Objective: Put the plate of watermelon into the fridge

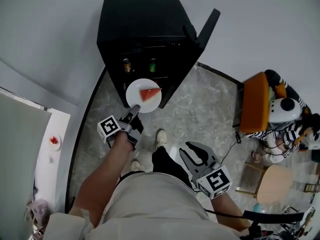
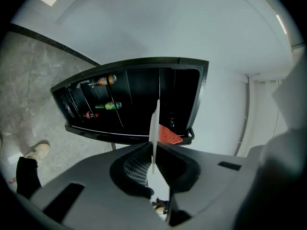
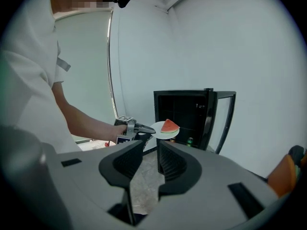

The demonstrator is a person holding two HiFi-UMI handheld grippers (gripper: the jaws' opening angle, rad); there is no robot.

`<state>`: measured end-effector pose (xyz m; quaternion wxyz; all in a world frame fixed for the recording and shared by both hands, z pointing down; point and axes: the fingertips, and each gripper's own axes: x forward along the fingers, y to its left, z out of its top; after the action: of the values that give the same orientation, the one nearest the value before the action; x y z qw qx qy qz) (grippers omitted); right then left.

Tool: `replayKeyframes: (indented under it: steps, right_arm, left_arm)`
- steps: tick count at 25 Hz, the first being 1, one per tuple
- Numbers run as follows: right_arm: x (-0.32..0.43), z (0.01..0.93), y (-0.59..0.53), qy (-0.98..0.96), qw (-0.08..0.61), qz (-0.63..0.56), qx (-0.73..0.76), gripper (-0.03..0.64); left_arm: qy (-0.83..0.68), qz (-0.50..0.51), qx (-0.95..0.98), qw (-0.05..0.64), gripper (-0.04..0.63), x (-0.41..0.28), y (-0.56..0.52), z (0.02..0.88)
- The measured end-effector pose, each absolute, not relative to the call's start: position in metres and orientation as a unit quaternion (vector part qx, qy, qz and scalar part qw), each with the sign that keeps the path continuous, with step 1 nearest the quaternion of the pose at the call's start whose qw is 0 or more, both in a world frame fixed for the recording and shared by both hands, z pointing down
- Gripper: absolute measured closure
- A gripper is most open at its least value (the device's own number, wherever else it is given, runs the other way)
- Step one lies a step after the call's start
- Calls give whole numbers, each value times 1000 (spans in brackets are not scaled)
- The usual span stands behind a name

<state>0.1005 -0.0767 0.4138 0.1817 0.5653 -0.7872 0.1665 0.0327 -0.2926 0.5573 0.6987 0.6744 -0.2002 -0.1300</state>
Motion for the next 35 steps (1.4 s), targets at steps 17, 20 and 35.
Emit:
replayKeyframes:
  steps: [17, 20, 35]
  right_arm:
    - [264, 436, -155, -777, 212, 217, 552, 500]
    - [283, 440, -161, -770, 214, 222, 559, 500]
    - [307, 458, -187, -763, 219, 243, 557, 500]
  left_arm:
    - [-284, -155, 647, 691, 569, 163, -445, 645]
    - [-294, -156, 640, 692, 569, 176, -464, 657]
    - [-343, -116, 624, 692, 568, 201, -512, 703]
